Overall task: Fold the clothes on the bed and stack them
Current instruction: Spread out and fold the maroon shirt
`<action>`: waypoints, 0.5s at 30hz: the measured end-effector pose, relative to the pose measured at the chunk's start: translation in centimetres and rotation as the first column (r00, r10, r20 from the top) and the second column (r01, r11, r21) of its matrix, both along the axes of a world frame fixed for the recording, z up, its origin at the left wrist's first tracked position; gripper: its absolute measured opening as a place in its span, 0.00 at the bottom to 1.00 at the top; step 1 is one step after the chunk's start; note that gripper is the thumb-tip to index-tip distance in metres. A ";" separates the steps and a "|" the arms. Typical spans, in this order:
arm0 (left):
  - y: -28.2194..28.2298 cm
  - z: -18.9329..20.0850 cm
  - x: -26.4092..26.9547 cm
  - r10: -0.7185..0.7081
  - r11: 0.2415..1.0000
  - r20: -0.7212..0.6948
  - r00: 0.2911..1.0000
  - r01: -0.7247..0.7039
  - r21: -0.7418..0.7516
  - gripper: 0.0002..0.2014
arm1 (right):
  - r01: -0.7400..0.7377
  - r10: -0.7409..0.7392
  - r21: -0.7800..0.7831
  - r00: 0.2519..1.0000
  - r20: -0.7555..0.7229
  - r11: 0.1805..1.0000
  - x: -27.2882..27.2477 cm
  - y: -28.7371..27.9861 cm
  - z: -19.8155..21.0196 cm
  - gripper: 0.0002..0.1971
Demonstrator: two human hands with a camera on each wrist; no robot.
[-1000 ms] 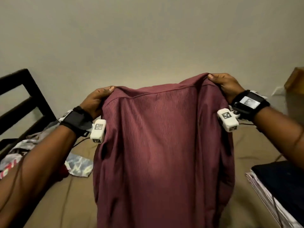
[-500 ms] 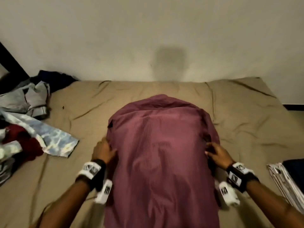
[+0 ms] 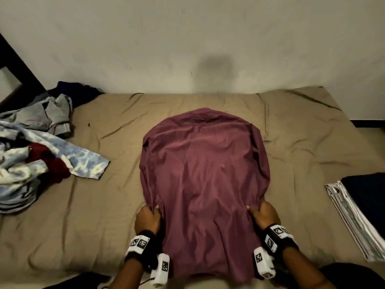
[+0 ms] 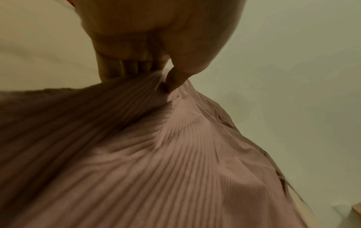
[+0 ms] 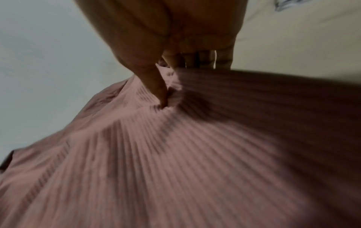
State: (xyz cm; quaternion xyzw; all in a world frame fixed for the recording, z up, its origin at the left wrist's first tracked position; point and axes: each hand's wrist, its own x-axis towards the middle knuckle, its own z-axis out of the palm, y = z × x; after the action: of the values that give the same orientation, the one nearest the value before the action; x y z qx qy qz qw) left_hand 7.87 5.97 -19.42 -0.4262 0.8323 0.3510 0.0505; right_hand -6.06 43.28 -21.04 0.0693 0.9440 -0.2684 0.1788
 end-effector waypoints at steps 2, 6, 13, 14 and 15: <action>-0.4 -0.2 -0.1 0.069 0.986 -0.064 0.996 -0.058 0.155 0.16 | 0.041 -0.039 -0.056 0.999 0.029 0.998 -0.1 -0.4 -0.1 0.24; -0.4 1.3 0.2 0.459 0.685 -0.168 0.872 -0.227 0.692 0.14 | 0.289 -0.266 -0.585 0.956 0.127 0.758 0.2 -1.5 1.2 0.06; 1.0 2.9 0.9 0.585 0.169 0.106 0.804 -0.249 0.954 0.21 | 0.556 -0.242 -0.828 0.815 0.527 0.069 0.5 -0.7 3.6 0.16; 0.9 2.3 1.2 0.578 0.216 0.140 0.804 -0.316 0.924 0.21 | 0.605 -0.230 -0.789 0.787 0.573 0.104 0.4 -0.3 2.8 0.17; 0.8 1.4 1.5 0.564 0.273 0.150 0.812 -0.354 0.895 0.23 | 0.652 -0.218 -0.737 0.756 0.617 0.175 0.5 0.0 1.8 0.19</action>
State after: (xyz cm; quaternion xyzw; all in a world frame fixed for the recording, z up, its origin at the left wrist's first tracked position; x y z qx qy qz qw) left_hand 9.40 6.78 -18.02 -0.5172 0.3546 0.7747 0.0811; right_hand -5.58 43.26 -19.19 0.2769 0.4935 -0.7779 0.2733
